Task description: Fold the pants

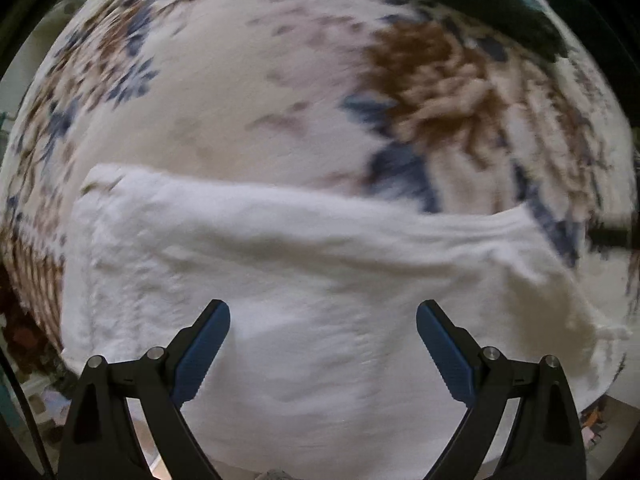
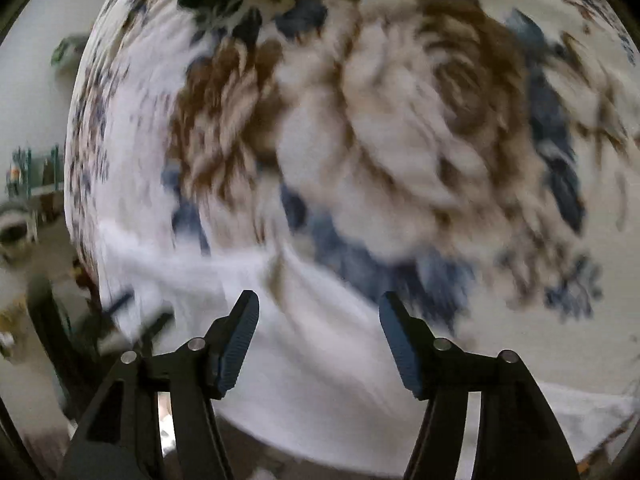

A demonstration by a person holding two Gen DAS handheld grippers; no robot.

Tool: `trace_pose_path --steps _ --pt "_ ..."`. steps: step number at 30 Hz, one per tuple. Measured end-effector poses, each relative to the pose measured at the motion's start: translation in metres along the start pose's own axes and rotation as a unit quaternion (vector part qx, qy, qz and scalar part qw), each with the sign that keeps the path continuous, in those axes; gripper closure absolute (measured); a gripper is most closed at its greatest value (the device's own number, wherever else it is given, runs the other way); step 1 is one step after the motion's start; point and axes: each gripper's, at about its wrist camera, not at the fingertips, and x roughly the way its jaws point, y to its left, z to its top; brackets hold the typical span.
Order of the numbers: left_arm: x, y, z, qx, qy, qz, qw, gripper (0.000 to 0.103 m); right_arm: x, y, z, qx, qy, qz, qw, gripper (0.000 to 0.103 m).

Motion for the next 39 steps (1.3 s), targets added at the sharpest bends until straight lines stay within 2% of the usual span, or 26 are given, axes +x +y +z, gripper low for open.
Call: trace_pose_path --steps 2,4,6,9,10,11,12,13,16,19,22,24,25,26,27,28,30,32,35,36,39 --pt "-0.001 -0.019 0.008 0.01 -0.008 -0.01 0.9999 0.007 -0.001 -0.006 -0.021 -0.005 0.015 -0.024 1.0 0.038" --pt "0.0 -0.042 0.018 0.033 -0.021 -0.008 0.9992 0.007 0.001 -0.012 -0.04 -0.031 0.016 -0.078 0.996 0.038" --pt "0.005 -0.061 0.026 0.056 -0.026 0.0 0.9981 0.007 0.004 -0.021 -0.06 -0.08 0.021 -0.118 0.989 0.038" --pt "0.015 -0.085 0.038 0.088 -0.035 0.016 0.9954 0.007 0.022 -0.028 -0.076 -0.13 0.043 -0.152 0.979 0.038" --pt "0.02 -0.092 0.041 0.095 -0.034 0.021 0.9947 0.007 0.026 -0.03 -0.077 -0.138 0.044 -0.161 0.976 0.048" --pt "0.025 -0.097 0.044 0.099 -0.033 0.025 0.9942 0.007 0.029 -0.035 -0.078 -0.142 0.041 -0.167 0.975 0.086" --pt "0.03 -0.099 0.048 0.1 -0.031 0.028 0.9941 0.007 0.028 -0.042 -0.076 -0.129 0.034 -0.16 0.978 0.095" --pt "0.034 -0.101 0.053 0.099 -0.028 0.029 0.9942 0.007 0.024 -0.053 -0.074 -0.101 0.023 -0.134 0.986 0.095" --pt "0.043 -0.11 0.05 0.084 -0.024 0.028 0.9958 0.007 0.011 -0.082 -0.071 -0.035 -0.011 -0.106 0.994 0.096" --pt "0.05 -0.094 0.057 0.07 -0.023 0.028 0.9969 0.007 0.008 -0.118 -0.07 0.063 -0.026 -0.051 0.996 0.096" --pt "0.069 -0.081 0.069 0.056 -0.016 0.038 0.9976 0.007 0.014 -0.166 -0.074 0.173 -0.022 0.037 0.984 0.095" --pt "0.081 -0.073 0.077 0.048 -0.005 0.038 0.9981 0.005 0.012 -0.177 -0.075 0.184 -0.018 0.064 0.981 0.094" --pt "0.081 -0.072 0.079 0.045 -0.005 0.037 0.9983 0.005 0.006 -0.178 -0.076 0.179 -0.017 0.068 0.981 0.083" --pt "0.078 -0.072 0.08 0.042 -0.008 0.034 0.9985 0.005 -0.004 -0.177 -0.08 0.169 -0.02 0.061 0.984 0.066" --pt "0.071 -0.068 0.084 0.041 -0.014 0.03 0.9986 0.005 -0.018 -0.181 -0.083 0.158 -0.026 0.046 0.986 0.056" --pt "0.062 -0.064 0.089 0.039 -0.02 0.028 0.9986 0.005 -0.03 -0.179 -0.092 0.149 -0.037 0.031 0.988 0.04" --pt "0.042 -0.054 0.087 0.034 -0.032 0.021 0.9987 0.005 -0.057 -0.184 -0.11 0.157 -0.069 0.028 0.985 0.035" --pt "0.021 -0.053 0.085 0.035 -0.043 0.014 0.9983 0.005 -0.072 -0.19 -0.147 0.198 -0.092 0.047 0.975 0.035" --pt "-0.003 -0.061 0.053 0.047 -0.047 0.007 0.9978 0.005 -0.088 -0.221 -0.217 0.298 -0.143 0.051 0.943 0.035" --pt "-0.007 -0.067 0.041 0.054 -0.045 0.006 0.9975 0.005 -0.091 -0.237 -0.242 0.331 -0.156 0.055 0.929 0.035" --pt "-0.015 -0.088 0.009 0.067 -0.031 0.002 0.9973 0.005 -0.094 -0.292 -0.324 0.437 -0.202 0.065 0.874 0.035"
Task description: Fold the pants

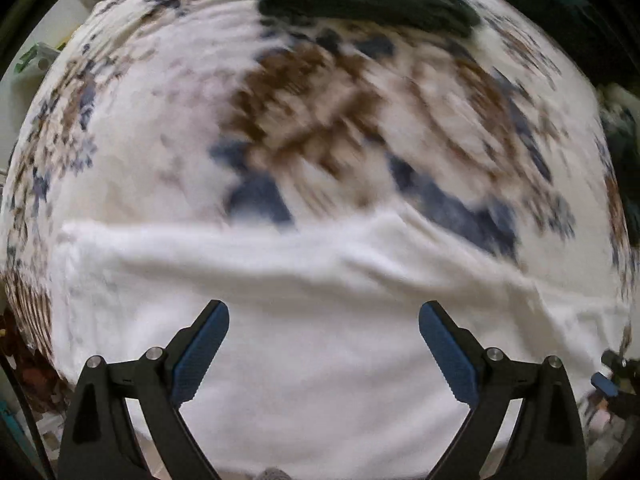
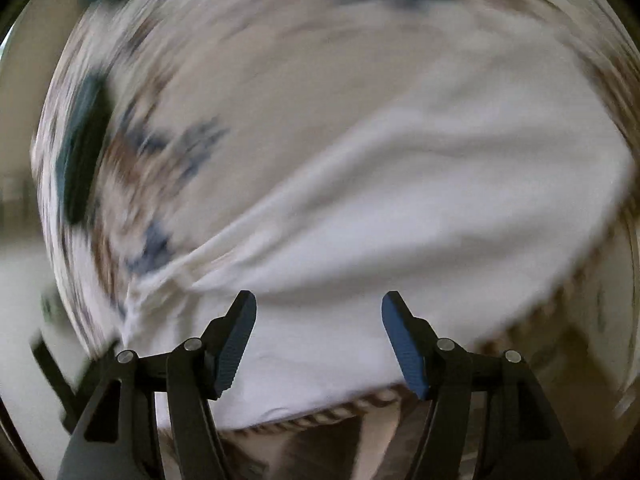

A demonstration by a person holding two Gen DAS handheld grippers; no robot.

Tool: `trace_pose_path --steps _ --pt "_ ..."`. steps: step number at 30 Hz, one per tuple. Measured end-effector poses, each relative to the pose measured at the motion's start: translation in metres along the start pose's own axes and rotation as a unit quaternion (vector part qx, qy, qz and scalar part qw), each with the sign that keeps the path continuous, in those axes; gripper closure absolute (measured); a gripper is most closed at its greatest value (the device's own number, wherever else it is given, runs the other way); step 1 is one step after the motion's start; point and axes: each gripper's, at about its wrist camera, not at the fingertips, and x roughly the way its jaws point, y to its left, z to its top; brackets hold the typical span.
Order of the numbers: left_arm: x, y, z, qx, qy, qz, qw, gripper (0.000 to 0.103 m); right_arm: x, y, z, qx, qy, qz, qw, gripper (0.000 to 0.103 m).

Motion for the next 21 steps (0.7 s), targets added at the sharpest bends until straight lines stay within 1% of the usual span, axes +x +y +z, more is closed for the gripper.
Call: trace_pose_path --steps 2,3,4,5,6,7,9,10,12,13,14,15,16,17,19,21 --pt "-0.001 -0.02 -0.021 0.005 0.009 0.001 0.9999 0.005 -0.009 -0.048 -0.003 0.054 -0.024 0.003 0.998 0.035" --pt "-0.003 -0.027 -0.027 0.007 0.013 0.003 0.9999 0.005 -0.007 -0.071 -0.004 0.078 -0.026 0.011 0.997 0.035" --pt "0.0 -0.034 -0.04 0.012 0.02 0.006 0.9997 0.005 0.005 -0.081 -0.011 0.094 -0.019 0.019 0.995 0.035" --pt "0.006 -0.041 -0.053 0.016 0.03 0.014 0.9993 0.005 0.016 -0.094 -0.019 0.112 -0.008 0.039 0.993 0.035" --pt "0.013 -0.045 -0.062 0.02 0.039 0.019 0.9989 0.005 0.024 -0.103 -0.023 0.119 0.006 0.06 0.991 0.035" --pt "0.021 -0.05 -0.071 0.023 0.047 0.024 0.9983 0.005 0.033 -0.106 -0.027 0.121 0.02 0.072 0.99 0.035" --pt "0.037 -0.057 -0.084 0.031 0.055 0.041 0.9972 0.005 0.063 -0.102 -0.041 0.123 0.056 0.108 0.985 0.036" --pt "0.048 -0.06 -0.09 0.039 0.064 0.057 0.9955 0.005 0.076 -0.096 -0.048 0.124 0.065 0.123 0.982 0.037" --pt "0.06 -0.061 -0.098 0.044 0.073 0.071 0.9938 0.005 0.099 -0.082 -0.057 0.119 0.078 0.14 0.98 0.057" --pt "0.065 -0.061 -0.101 0.048 0.077 0.078 0.9928 0.005 0.105 -0.079 -0.059 0.111 0.076 0.13 0.982 0.077" --pt "0.069 -0.061 -0.104 0.053 0.078 0.085 0.9919 0.004 0.109 -0.076 -0.063 0.106 0.074 0.117 0.985 0.081" --pt "0.069 -0.061 -0.105 0.055 0.076 0.088 0.9917 0.004 0.11 -0.078 -0.064 0.11 0.07 0.114 0.985 0.085" --pt "0.068 -0.061 -0.107 0.059 0.072 0.091 0.9914 0.004 0.108 -0.081 -0.065 0.117 0.066 0.117 0.984 0.092" --pt "0.069 -0.064 -0.108 0.063 0.072 0.095 0.9909 0.004 0.105 -0.08 -0.066 0.112 0.064 0.118 0.985 0.094" --pt "0.066 -0.069 -0.111 0.07 0.07 0.104 0.9896 0.004 0.098 -0.076 -0.069 0.09 0.054 0.106 0.989 0.094" --pt "0.064 -0.071 -0.117 0.075 0.072 0.109 0.9885 0.004 0.098 -0.072 -0.07 0.06 0.06 0.085 0.993 0.094"
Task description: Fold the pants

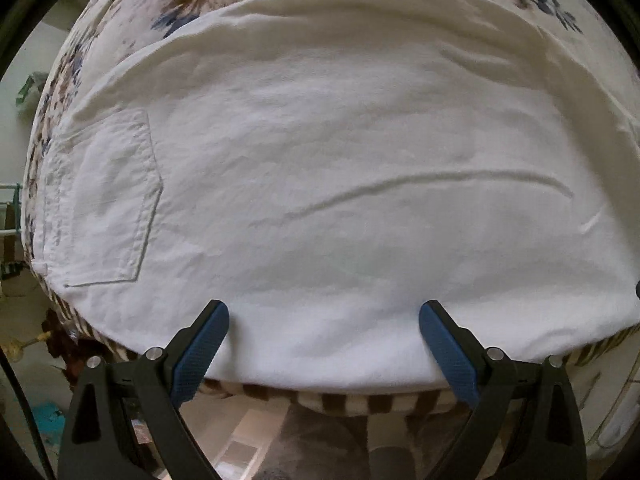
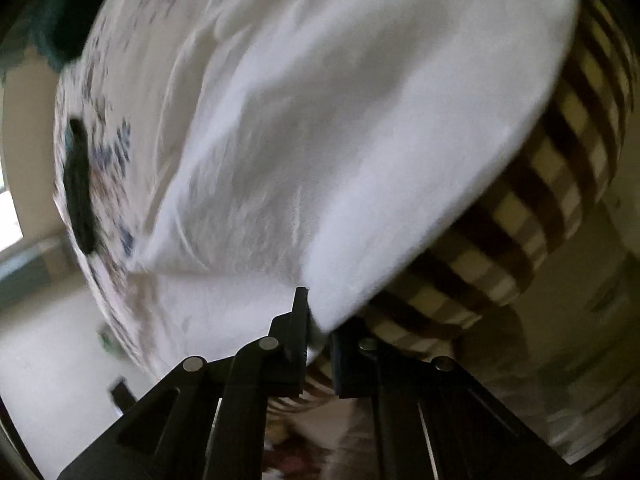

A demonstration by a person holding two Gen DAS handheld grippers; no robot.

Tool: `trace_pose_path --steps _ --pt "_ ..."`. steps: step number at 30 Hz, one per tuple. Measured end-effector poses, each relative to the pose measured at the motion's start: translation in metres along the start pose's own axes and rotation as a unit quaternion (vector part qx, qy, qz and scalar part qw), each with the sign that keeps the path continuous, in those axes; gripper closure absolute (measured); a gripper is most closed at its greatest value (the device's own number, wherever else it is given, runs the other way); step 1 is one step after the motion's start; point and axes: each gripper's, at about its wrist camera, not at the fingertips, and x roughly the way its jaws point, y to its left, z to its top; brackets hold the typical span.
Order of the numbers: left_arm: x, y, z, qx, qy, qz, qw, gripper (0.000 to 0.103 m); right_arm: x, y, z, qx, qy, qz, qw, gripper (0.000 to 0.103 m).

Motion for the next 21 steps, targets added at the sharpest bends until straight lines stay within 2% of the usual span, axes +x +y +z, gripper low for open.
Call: trace_pose_path --steps 2,4,6,7,8,10,13,17,19,21 --pt "0.002 0.005 -0.004 0.004 0.002 0.004 1.0 0.004 0.004 -0.001 0.005 -0.003 0.013 -0.007 1.0 0.093" --pt "-0.001 0.006 -0.01 0.004 0.003 0.006 1.0 0.005 0.013 0.006 0.01 -0.031 0.036 -0.023 0.999 0.089" --pt "-0.01 0.006 -0.02 0.0 -0.003 0.004 1.0 0.005 0.01 0.012 0.012 -0.047 0.046 -0.012 0.998 0.077" --pt "-0.014 0.0 -0.019 -0.001 -0.009 0.0 1.0 0.005 0.008 0.012 0.013 -0.05 0.048 -0.004 0.998 0.065" --pt "-0.02 0.0 -0.021 -0.002 -0.015 -0.008 0.9999 0.005 -0.003 0.009 0.013 -0.05 0.039 0.001 0.998 0.052" --pt "-0.035 -0.006 -0.025 -0.002 -0.029 -0.025 0.9993 0.005 -0.027 -0.002 0.016 -0.037 -0.002 0.01 0.999 0.039" --pt "-0.056 -0.037 -0.018 0.003 -0.054 -0.069 0.9962 0.005 -0.066 -0.035 0.032 0.012 -0.085 0.031 0.996 0.037" --pt "-0.06 -0.096 0.008 0.022 -0.066 -0.112 0.9913 0.005 -0.092 -0.099 0.072 0.095 -0.16 0.087 0.979 0.037" --pt "-0.056 -0.131 0.024 0.041 -0.067 -0.115 0.9903 0.005 -0.086 -0.117 0.09 0.112 -0.167 0.106 0.974 0.037" --pt "-0.054 -0.153 0.034 0.053 -0.069 -0.117 0.9893 0.005 -0.077 -0.133 0.103 0.135 -0.165 0.155 0.965 0.037"
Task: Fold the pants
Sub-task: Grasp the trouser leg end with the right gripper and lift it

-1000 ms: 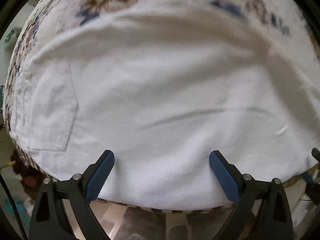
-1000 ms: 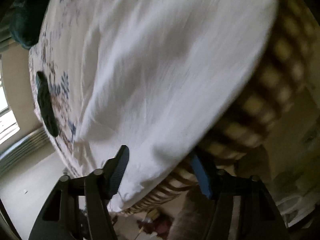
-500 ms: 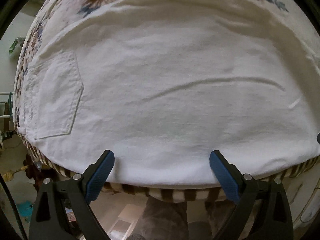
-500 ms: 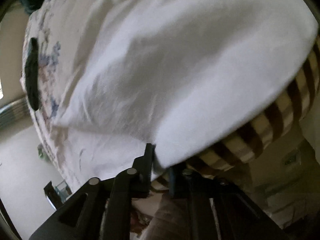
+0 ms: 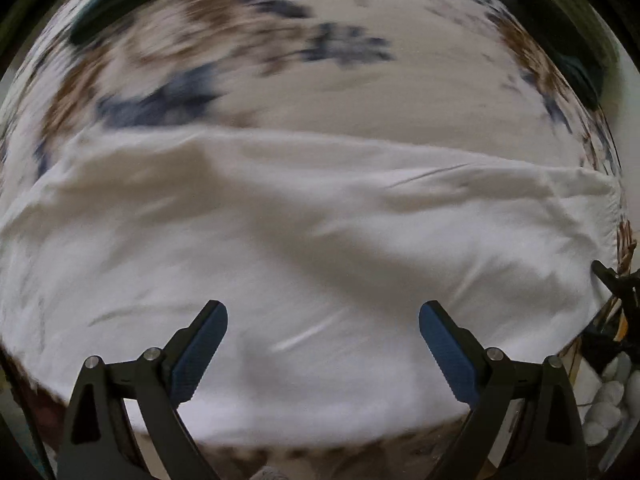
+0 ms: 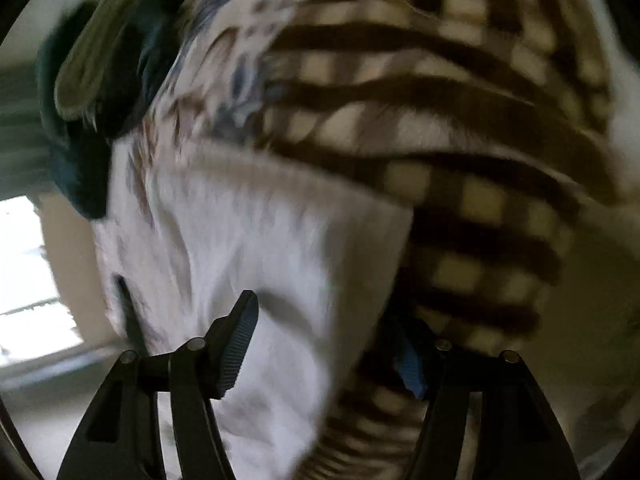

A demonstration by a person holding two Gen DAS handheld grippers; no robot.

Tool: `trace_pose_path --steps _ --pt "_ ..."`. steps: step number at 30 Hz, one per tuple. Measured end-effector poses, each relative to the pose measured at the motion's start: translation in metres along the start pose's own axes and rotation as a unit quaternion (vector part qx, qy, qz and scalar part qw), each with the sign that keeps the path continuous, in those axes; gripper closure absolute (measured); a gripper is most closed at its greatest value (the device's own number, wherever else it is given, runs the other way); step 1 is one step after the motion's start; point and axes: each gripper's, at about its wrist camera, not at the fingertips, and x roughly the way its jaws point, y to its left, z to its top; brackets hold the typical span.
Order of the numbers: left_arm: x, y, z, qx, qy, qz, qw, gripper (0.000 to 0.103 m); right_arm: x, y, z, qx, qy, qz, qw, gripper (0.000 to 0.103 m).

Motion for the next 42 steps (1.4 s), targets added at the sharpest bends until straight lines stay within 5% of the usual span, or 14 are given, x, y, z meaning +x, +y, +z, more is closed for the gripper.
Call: trace_pose_path --steps 1,4,8,15,16,17,22,27,28,30,37,42 --pt "0.004 -0.011 0.006 0.01 -0.003 0.002 0.9999 0.005 0.0 -0.003 0.003 0.01 -0.006 0.022 1.0 0.037" --pt "0.011 -0.038 0.023 0.035 -0.01 0.017 0.9992 0.005 -0.014 0.009 -0.003 -0.031 -0.037 0.075 0.996 0.071" --pt "0.027 -0.051 0.027 0.034 0.002 0.022 0.9992 0.005 -0.015 0.017 -0.004 -0.068 -0.019 0.127 0.989 0.071" --pt "0.054 -0.056 0.025 0.012 0.017 0.01 0.9997 0.0 0.039 0.001 0.023 -0.03 0.027 0.187 0.982 0.068" --pt "0.061 -0.053 0.019 0.011 0.02 0.01 0.9997 0.0 0.041 0.01 0.022 -0.051 0.027 0.186 0.981 0.075" --pt "0.066 -0.053 0.016 0.011 0.023 0.011 0.9996 0.0 0.041 0.014 0.021 -0.069 0.021 0.176 0.982 0.097" --pt "0.078 -0.048 0.009 0.013 0.035 0.004 0.9993 0.0 0.026 0.003 0.032 -0.038 -0.019 0.186 0.982 0.097" --pt "0.061 -0.046 0.007 0.001 0.023 0.009 0.9997 0.0 0.047 0.013 0.032 -0.06 0.038 0.183 0.981 0.083" --pt "0.055 -0.045 0.002 -0.007 0.016 0.007 0.9998 0.0 0.046 0.019 0.03 -0.075 0.034 0.175 0.981 0.083" --pt "0.044 -0.041 -0.003 -0.024 0.007 0.009 0.9997 0.0 0.045 0.021 0.03 -0.081 0.024 0.156 0.984 0.099" --pt "0.008 -0.008 -0.014 -0.055 -0.022 0.018 0.9981 0.0 0.018 0.031 0.02 -0.054 -0.023 0.161 0.985 0.099" --pt "-0.021 0.028 -0.021 -0.073 -0.039 0.019 0.9964 0.0 -0.014 0.097 -0.019 -0.135 -0.051 0.134 0.98 0.099"
